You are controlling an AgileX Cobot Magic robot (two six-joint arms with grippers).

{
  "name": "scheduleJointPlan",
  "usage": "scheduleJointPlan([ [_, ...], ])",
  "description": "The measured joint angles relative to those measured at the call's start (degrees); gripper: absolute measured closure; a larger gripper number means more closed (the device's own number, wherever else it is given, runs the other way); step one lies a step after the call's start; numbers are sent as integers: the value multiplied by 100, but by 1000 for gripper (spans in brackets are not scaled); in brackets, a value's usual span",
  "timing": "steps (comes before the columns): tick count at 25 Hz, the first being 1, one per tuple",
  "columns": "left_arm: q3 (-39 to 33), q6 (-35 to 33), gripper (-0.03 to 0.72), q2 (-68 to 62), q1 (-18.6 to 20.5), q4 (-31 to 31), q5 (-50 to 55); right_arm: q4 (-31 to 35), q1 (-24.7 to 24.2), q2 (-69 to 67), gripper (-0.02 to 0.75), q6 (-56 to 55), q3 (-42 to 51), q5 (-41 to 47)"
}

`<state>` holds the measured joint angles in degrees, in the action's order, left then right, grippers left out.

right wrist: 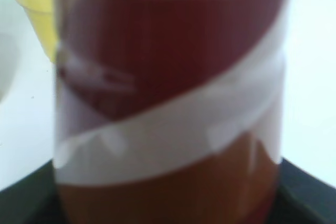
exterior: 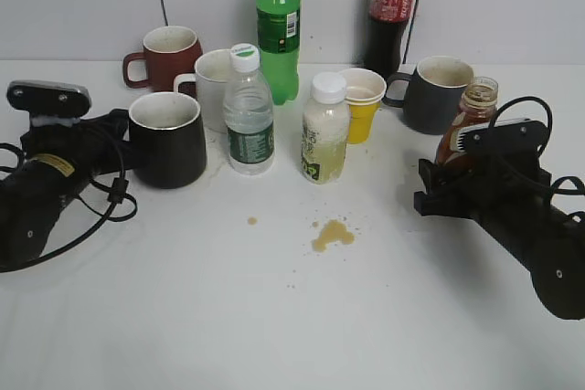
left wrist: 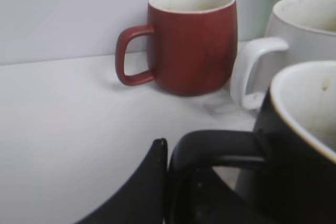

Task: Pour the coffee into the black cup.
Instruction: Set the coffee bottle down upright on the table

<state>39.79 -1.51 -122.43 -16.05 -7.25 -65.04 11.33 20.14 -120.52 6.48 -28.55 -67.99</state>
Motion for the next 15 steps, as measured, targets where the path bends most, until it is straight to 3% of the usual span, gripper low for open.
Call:
scheduleJointPlan([
  [9, 0, 1, 632, -81, 0, 31, -37, 0, 0, 0, 234, 0, 0, 0],
  [15, -186, 87, 496, -81, 0, 24, -247, -21, 0, 0, 234, -7, 0, 0],
])
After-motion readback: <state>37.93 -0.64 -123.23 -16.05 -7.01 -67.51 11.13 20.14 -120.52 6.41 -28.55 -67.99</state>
